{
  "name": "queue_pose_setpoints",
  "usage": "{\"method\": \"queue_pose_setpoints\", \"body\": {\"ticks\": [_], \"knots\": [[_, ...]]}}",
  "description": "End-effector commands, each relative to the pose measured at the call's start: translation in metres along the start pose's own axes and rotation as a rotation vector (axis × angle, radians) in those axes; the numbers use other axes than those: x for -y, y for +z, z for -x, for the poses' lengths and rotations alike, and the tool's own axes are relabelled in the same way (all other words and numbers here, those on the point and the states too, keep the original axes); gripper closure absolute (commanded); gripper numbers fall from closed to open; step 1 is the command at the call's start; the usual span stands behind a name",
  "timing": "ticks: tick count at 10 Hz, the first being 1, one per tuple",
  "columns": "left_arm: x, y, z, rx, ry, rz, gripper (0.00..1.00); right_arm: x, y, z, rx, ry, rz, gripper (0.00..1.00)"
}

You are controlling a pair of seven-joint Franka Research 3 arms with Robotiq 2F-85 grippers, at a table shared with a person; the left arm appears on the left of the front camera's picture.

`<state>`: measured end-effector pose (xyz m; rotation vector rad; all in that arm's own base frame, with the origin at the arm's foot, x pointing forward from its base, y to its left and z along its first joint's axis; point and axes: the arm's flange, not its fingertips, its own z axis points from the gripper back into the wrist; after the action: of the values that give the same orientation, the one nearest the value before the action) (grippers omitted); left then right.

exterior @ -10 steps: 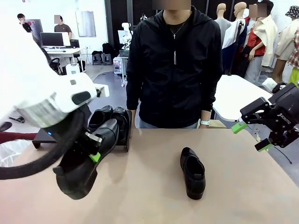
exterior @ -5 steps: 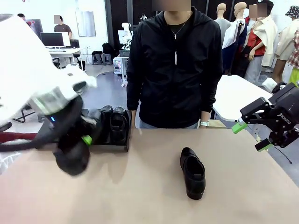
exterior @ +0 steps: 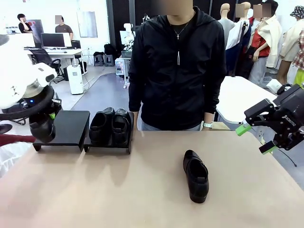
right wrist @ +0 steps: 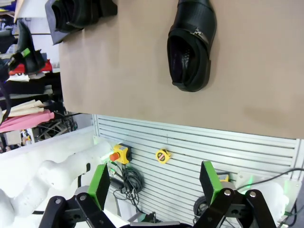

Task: Organize the shoes by placing them on the stand.
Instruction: Place the Shoe from the middle of the table onto the Shoes Stand.

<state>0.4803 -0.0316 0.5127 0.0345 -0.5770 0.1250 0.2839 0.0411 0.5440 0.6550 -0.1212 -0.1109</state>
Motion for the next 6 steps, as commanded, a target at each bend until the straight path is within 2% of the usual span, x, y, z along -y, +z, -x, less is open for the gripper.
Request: {"method": "queue_pose_setpoints", "body": {"ticks": [1,2,5,6], "knots": [[0.008,0.018,-0.013,-0.037,0.122,0.04,1.0,0.0,0.002,-0.002,-0.005,0.018,-0.024,0.0],[0.0,0.0,0.0,0.0,0.0,0.0,1.0,0.0,0.002,-0.002,-0.005,0.018,-0.024,0.0],[0.0,0.0,0.0,0.0,0.0,0.0,1.0,0.0,0.002,-0.002,-0.005,0.018,-0.024,0.0],[0.003,-0.009,-0.004,-0.029,0.014,0.013,1.0,0.0,0.002,-0.002,-0.005,0.018,-0.024,0.0]]}}
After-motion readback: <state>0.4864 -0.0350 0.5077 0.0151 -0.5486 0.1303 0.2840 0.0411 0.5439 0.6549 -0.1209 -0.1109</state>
